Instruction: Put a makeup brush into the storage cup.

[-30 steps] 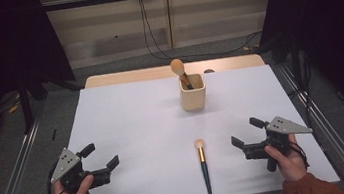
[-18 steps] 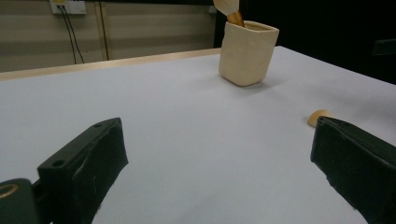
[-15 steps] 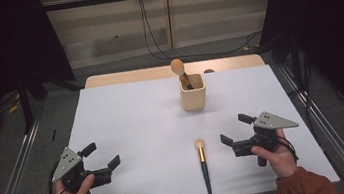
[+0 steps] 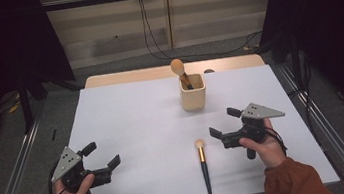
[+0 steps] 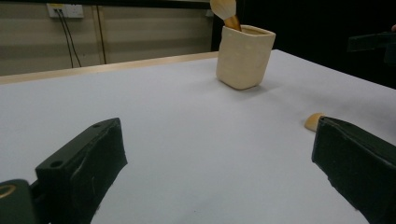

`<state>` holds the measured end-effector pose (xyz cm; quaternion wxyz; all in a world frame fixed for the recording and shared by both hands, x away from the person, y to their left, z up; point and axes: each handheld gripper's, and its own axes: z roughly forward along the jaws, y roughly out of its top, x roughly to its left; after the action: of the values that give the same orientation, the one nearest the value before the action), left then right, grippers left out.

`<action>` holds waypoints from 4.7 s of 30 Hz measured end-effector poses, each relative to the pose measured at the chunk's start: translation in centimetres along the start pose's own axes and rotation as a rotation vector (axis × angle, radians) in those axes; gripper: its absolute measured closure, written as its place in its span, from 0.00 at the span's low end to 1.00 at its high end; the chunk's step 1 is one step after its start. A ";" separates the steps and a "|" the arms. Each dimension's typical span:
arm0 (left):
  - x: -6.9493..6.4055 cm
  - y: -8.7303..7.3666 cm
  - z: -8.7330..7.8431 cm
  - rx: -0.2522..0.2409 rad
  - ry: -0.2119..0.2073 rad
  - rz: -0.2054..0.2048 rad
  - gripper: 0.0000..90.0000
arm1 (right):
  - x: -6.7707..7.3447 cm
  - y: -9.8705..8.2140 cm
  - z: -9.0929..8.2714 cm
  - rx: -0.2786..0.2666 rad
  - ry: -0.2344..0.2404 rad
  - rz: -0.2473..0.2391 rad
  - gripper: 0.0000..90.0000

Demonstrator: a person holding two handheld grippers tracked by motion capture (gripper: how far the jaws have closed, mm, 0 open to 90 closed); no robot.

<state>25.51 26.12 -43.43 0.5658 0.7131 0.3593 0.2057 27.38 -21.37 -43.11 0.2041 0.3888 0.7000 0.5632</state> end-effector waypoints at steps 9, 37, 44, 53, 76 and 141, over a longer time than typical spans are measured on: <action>0.0 0.1 0.1 -0.015 -0.007 0.003 0.03 | 1.0 1.3 1.8 0.022 0.049 -0.026 0.02; 0.1 0.0 0.3 -0.004 -0.001 0.009 0.03 | 2.3 1.8 3.8 0.397 0.116 -0.036 0.03; 0.0 0.0 0.3 -0.002 0.010 0.013 0.03 | 3.1 1.6 4.7 0.523 0.113 -0.055 0.02; 0.0 0.0 0.2 -0.002 0.011 0.013 0.03 | 3.6 1.1 5.9 0.698 0.055 -0.020 0.05; 0.1 0.0 0.2 0.010 0.010 0.032 0.04 | 4.4 0.8 7.9 0.976 0.029 0.079 0.14; 0.1 -0.1 0.2 0.016 0.007 0.020 0.04 | 4.3 0.1 8.4 1.107 0.055 -0.025 0.83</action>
<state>25.71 26.11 -43.60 0.5567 0.7206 0.3555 0.2108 30.88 -12.78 -44.75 -0.0424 0.4147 0.9012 0.1184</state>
